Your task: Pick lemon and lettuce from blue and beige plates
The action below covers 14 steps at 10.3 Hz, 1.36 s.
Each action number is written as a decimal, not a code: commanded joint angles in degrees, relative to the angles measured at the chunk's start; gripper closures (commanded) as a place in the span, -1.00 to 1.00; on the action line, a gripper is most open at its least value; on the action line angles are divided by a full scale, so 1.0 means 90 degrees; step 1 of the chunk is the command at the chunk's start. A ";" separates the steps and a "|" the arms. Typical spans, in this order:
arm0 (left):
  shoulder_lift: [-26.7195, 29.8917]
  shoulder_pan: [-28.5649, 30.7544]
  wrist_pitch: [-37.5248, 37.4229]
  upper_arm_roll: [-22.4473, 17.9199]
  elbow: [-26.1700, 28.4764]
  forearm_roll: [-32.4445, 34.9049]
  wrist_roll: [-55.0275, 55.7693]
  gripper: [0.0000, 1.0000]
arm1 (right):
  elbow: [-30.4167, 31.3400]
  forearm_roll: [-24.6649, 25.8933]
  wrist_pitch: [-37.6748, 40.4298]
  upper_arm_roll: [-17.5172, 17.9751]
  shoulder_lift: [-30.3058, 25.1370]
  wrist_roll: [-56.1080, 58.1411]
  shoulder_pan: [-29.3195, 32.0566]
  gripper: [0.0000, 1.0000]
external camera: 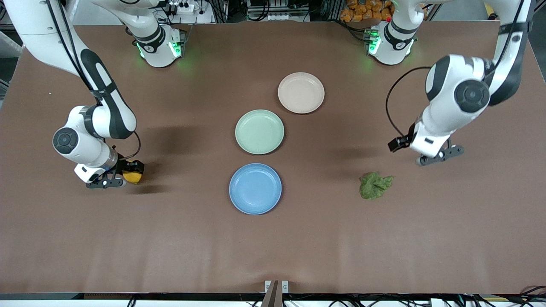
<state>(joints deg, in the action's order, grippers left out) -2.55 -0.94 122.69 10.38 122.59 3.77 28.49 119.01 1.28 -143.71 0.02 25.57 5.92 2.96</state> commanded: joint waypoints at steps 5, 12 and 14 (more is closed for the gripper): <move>0.0860 -0.0081 0.0109 -0.0226 -0.0874 -0.0106 -0.1464 -1.00 | -0.1807 -0.0133 0.3836 -0.0237 -0.1031 0.0017 -0.0173 -1.00; 0.0704 -0.0042 -0.3200 -0.0226 -0.3180 -0.0769 -0.3204 -1.00 | -0.2468 -0.0113 0.5799 -0.0227 -0.2793 0.0046 0.0003 -1.00; 0.0539 -0.0032 -0.3523 -0.0236 -0.3599 -0.0800 -0.3205 -1.00 | -0.3287 -0.0074 0.6423 -0.0236 -0.2754 0.0036 -0.0026 -1.00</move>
<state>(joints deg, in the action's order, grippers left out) 5.07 -1.35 94.20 8.56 95.01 -2.01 1.41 95.01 1.14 -90.07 -2.14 -0.22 6.00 2.51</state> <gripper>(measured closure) 0.000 0.000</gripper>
